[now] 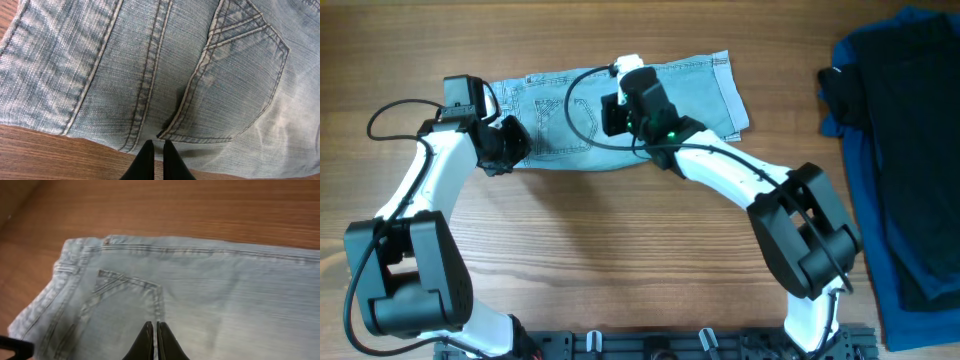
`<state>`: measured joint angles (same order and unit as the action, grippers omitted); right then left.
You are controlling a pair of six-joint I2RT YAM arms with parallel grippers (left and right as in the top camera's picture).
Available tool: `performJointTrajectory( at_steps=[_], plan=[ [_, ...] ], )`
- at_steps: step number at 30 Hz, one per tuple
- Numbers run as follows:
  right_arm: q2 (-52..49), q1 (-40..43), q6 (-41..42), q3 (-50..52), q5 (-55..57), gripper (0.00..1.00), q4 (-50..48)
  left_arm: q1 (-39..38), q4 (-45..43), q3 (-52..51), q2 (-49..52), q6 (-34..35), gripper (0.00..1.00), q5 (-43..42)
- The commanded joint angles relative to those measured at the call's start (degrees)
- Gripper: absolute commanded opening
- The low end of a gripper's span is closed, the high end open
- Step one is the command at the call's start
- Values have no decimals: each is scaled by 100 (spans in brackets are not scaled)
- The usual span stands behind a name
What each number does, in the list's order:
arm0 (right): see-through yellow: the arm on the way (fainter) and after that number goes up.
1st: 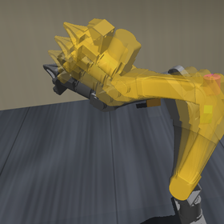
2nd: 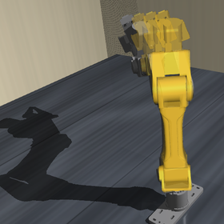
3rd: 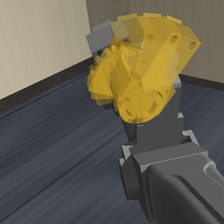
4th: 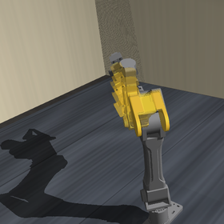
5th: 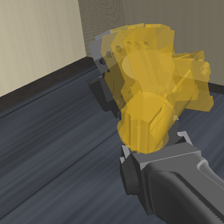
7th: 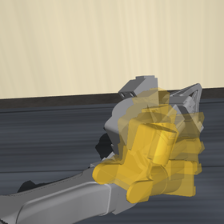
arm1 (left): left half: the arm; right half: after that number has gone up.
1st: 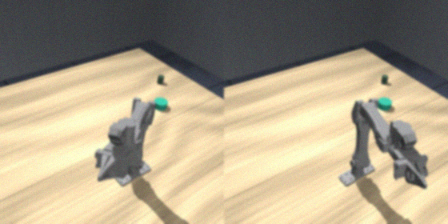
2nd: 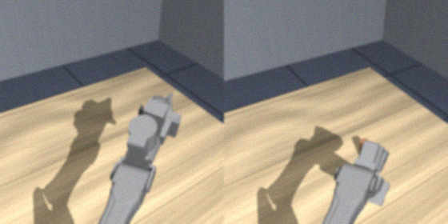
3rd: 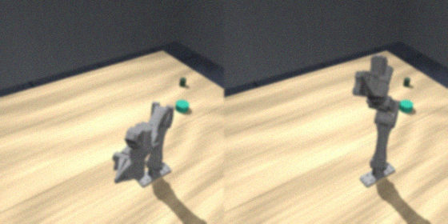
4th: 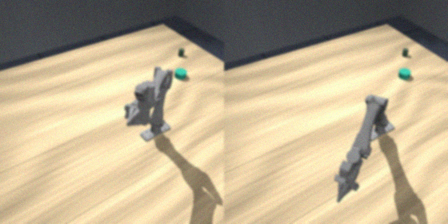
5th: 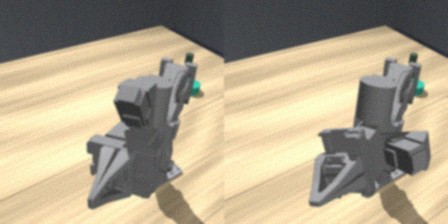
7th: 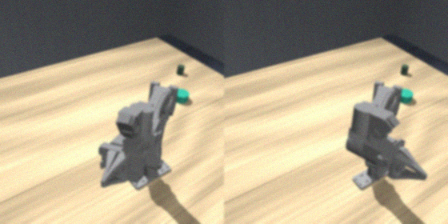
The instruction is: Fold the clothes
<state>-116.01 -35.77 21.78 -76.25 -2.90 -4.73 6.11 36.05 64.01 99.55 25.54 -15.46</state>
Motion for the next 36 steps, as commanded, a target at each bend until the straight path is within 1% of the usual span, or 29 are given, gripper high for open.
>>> performJointTrajectory(
  at_steps=[1, 8, 12, 19, 22, 29, 32, 36],
  plan=[
    [-103, 11, -92, 22, 142, 4, 420, 17, 0, 50, 55, -131, 8, 55],
    [57, -31, -81, 22, -581, 4, 1622, 17, 0, 50, 55, -131, 8, 55],
    [46, -70, -79, 22, -614, 4, 2157, 17, 0, 50, 55, -131, 8, 55],
    [-87, -101, 42, 24, -614, 4, 2201, 17, 2, 50, 55, -131, 8, 55],
    [-238, -114, 245, 26, -616, 4, 2197, 17, 2, 50, 55, -131, 8, 55],
    [-627, -114, 282, 26, -621, 4, 2203, 17, 4, 50, 55, -131, 8, 55],
    [-516, -111, 280, -7, -619, 4, 2321, 17, 15, 50, 55, -131, 8, 55],
    [17, -111, 37, -260, -597, 4, 2406, 17, 24, 50, 55, -131, 9, 55]
  ],
)
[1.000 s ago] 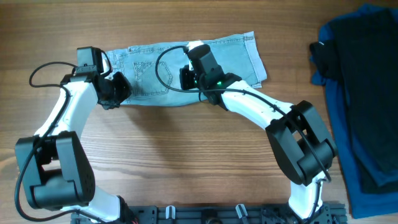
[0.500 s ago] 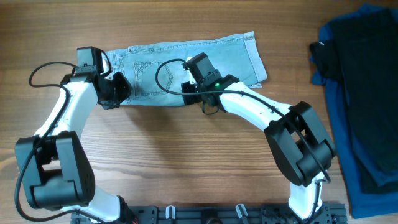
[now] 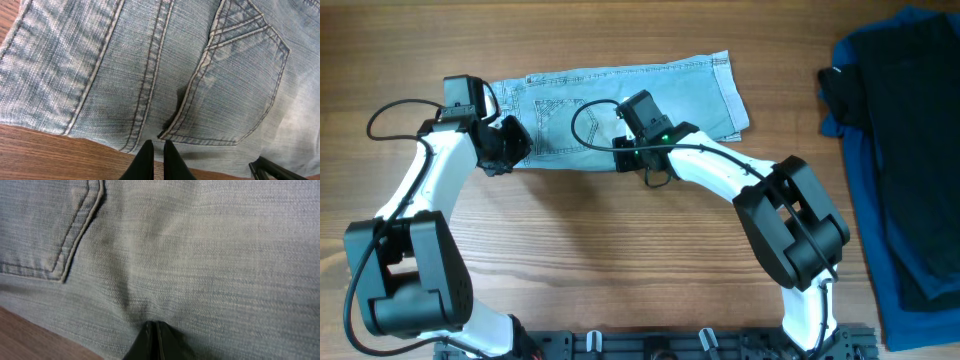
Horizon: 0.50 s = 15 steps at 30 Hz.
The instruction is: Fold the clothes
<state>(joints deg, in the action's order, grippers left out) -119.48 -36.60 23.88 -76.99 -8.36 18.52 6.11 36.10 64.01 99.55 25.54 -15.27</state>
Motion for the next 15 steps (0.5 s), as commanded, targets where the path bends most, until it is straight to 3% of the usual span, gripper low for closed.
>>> performJointTrajectory(
  at_steps=[1, 7, 13, 15],
  plan=[
    [501, -28, -188, -251, 7, 4, 66, 17, 17, 50, 55, -131, 9, 35],
    [706, -28, -179, -330, 295, 4, -289, 17, 17, 50, 55, -131, 10, 35],
    [15, -31, -142, -326, 496, 4, -385, 17, 17, 50, 55, -131, 11, 35],
    [-343, -31, -140, -326, 494, 4, -487, 17, 17, 50, 55, -131, 5, 35]
  ],
)
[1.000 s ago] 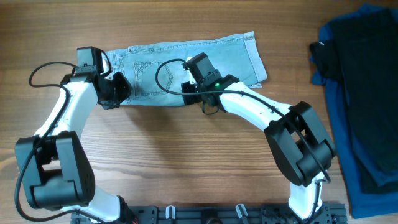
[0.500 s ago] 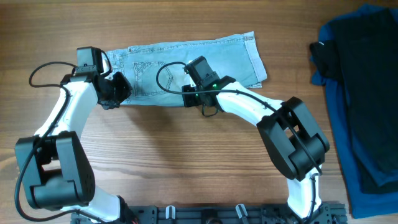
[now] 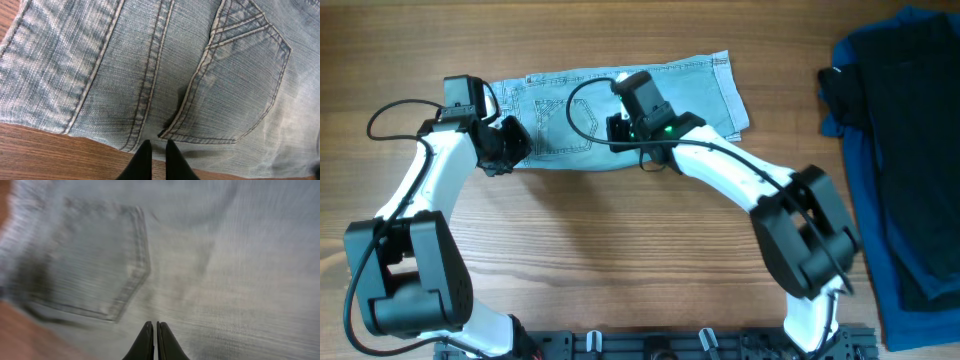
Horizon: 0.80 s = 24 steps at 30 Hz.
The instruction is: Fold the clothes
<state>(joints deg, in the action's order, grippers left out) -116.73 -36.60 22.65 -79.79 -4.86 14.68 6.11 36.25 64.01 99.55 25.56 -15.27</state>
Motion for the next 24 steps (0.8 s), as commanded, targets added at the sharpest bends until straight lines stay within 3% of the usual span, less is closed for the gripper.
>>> performJointTrajectory(
  at_steps=[1, 5, 15, 24],
  plan=[
    [-715, -31, -15, -46, 142, 5, -127, 17, 4, 50, 55, -133, 4, 35],
    [-1025, -28, -15, -46, 26, 4, -157, 17, 4, 50, 55, -133, 4, 35],
    [-90, -9, -516, -811, 619, 4, -144, 17, 2, 50, 55, -133, 4, 35],
    [-874, -9, -505, -807, 616, 4, -654, 17, 2, 50, 55, -133, 4, 35]
  ],
)
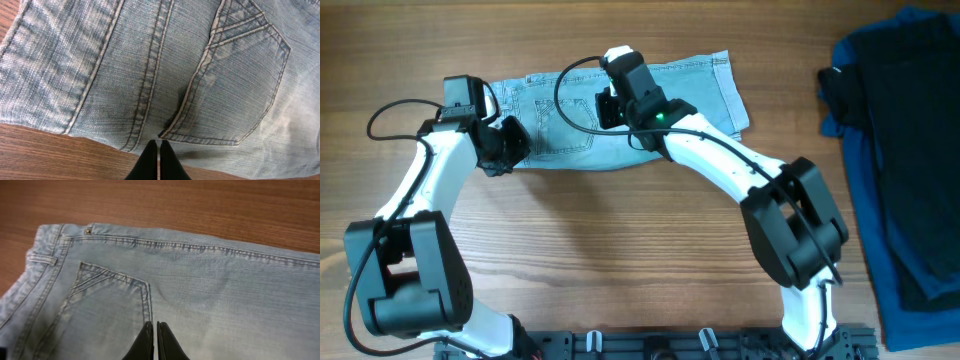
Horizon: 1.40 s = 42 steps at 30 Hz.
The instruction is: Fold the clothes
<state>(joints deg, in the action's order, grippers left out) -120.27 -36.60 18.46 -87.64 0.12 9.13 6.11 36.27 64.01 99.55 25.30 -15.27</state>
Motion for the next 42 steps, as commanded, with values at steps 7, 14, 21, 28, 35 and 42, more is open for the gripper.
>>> performJointTrajectory(
  at_steps=[7, 14, 21, 28, 35, 42],
  plan=[
    [-1327, -9, -118, -22, -7, 4, -269, 17, 0, 50, 55, -107, 4, 37],
    [-839, 33, -675, -592, 422, 4, -273, 17, 2, 50, 55, -107, 4, 35],
    [-778, 251, -920, -964, 627, 4, -361, 17, 2, 50, 55, -107, 4, 35],
    [-1279, 413, -911, -960, -76, 4, -638, 17, 15, 50, 55, -107, 4, 35],
    [-1847, 382, -907, -960, -369, 4, -586, 17, 13, 50, 55, -107, 5, 35],
    [-1488, 422, -1139, -1064, 9, 4, -809, 17, 13, 50, 55, -107, 5, 35]
  ],
)
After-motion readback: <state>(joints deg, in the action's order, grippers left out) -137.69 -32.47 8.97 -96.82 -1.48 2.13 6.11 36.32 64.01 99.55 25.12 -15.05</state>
